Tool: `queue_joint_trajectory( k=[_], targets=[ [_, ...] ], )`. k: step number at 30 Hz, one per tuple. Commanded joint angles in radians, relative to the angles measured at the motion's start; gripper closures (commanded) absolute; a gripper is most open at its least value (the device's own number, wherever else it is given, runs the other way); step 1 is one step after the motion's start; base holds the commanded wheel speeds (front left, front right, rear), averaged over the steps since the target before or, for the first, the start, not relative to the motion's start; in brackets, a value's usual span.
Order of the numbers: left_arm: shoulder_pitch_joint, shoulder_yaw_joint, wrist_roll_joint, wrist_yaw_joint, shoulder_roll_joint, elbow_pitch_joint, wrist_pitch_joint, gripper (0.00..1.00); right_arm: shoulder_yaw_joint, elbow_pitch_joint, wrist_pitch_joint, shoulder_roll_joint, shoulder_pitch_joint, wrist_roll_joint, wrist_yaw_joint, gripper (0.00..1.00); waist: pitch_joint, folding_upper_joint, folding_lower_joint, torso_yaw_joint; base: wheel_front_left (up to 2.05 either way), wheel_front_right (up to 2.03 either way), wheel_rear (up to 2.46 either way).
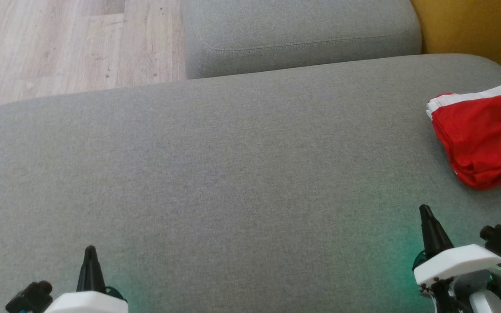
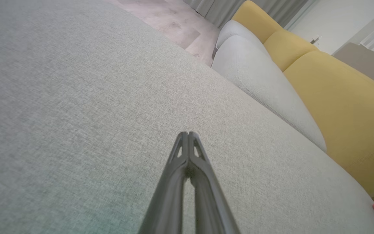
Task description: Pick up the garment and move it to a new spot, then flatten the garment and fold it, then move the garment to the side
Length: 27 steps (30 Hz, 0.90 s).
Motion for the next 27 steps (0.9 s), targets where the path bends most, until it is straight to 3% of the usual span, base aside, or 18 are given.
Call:
queue_joint_trajectory(
  k=[1,27],
  targets=[
    [-0.049,0.024,-0.026,-0.009,0.004,-0.037,0.005,1.00,-0.003,-0.040,0.005,0.001,-0.053,0.032,0.003,1.00,0.000,0.0000,0.0000,0.001,0.00,0.00,0.00],
    [-0.076,0.075,-0.280,-0.030,-0.018,-0.076,0.080,1.00,-0.048,-0.062,0.039,0.019,-0.067,0.327,0.004,1.00,0.002,0.0000,0.0000,0.011,0.00,0.00,0.00]
  ],
)
